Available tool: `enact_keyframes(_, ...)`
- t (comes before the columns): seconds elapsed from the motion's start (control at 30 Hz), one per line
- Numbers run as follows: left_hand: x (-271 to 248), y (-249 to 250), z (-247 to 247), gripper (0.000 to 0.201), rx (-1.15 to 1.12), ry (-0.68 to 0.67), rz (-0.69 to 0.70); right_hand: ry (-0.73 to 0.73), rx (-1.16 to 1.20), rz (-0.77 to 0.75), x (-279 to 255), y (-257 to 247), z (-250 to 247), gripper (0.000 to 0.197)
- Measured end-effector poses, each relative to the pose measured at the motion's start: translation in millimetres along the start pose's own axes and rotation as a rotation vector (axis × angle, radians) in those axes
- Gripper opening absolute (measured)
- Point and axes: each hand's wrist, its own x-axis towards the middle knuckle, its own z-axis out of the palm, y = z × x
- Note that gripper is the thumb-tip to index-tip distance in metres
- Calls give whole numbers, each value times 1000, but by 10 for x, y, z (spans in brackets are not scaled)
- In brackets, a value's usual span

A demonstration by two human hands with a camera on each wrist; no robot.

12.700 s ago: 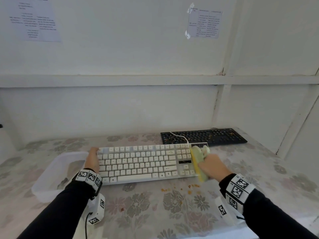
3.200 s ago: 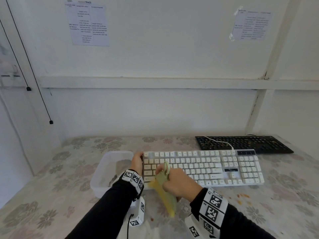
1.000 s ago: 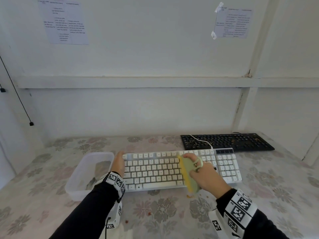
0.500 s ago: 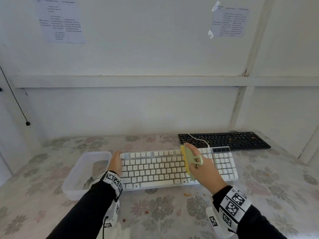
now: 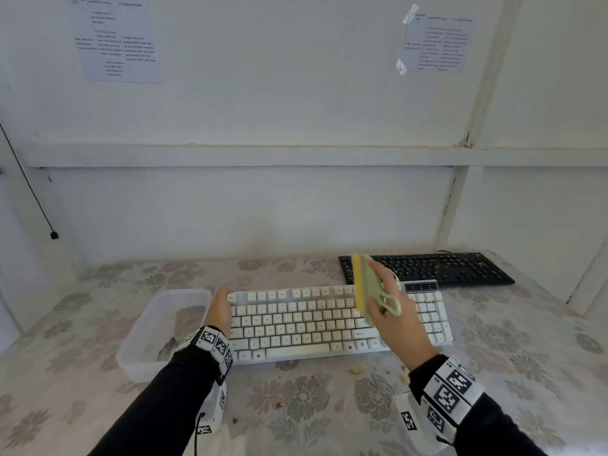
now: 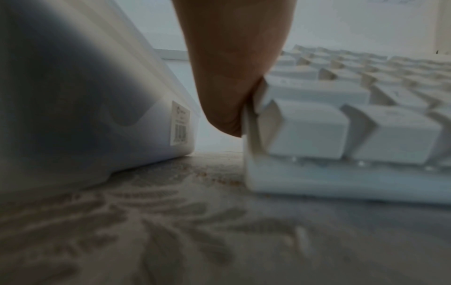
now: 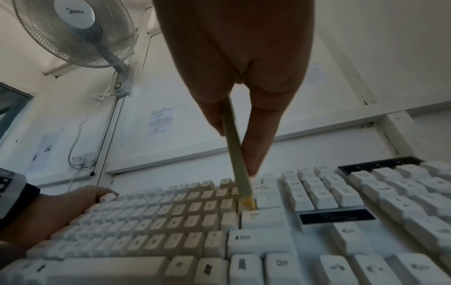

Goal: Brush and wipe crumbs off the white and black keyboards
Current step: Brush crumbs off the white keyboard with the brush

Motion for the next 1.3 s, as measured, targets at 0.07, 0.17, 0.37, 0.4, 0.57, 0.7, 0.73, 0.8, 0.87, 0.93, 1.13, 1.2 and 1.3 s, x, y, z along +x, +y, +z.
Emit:
enact_keyframes(0.07,-11,10,1,49,-2,-4,-5,-97,-42,57,-29,43,3,64)
enact_keyframes(0.17,-12,15,12,48,3,8,5,-220,-43,249,-81,75,-76,60)
enact_keyframes(0.37,-1,7,0,49,-14,13,-21,-141,3,395,-16,75,-291,38)
enact_keyframes(0.4,0,4,-1,49,-14,18,-17,-61,-11,325,6,99,-300,39)
enact_keyframes(0.57,28,-8,-9,47,-14,21,-27,-29,-34,112,-11,252,-237,56)
enact_keyframes(0.7,-5,8,-1,47,-16,27,-21,-226,-123,330,-94,320,-257,52)
enact_keyframes(0.73,-17,16,8,47,-16,27,-15,-255,-116,388,-104,299,-294,50)
enact_keyframes(0.8,-33,25,17,45,-8,33,-5,-256,-74,476,-94,263,-374,47)
enact_keyframes(0.87,-34,28,24,43,-4,44,8,-162,-47,480,-48,272,-459,46)
enact_keyframes(0.93,-34,34,26,43,29,57,37,-53,-95,368,-21,323,-507,50)
enact_keyframes(1.13,-3,34,39,41,102,81,83,-123,-203,364,-115,488,-534,55)
enact_keyframes(1.2,15,20,35,39,113,97,77,-185,-217,468,-119,504,-579,51)
enact_keyframes(1.3,6,28,47,40,120,109,84,-153,-166,534,-97,538,-670,47)
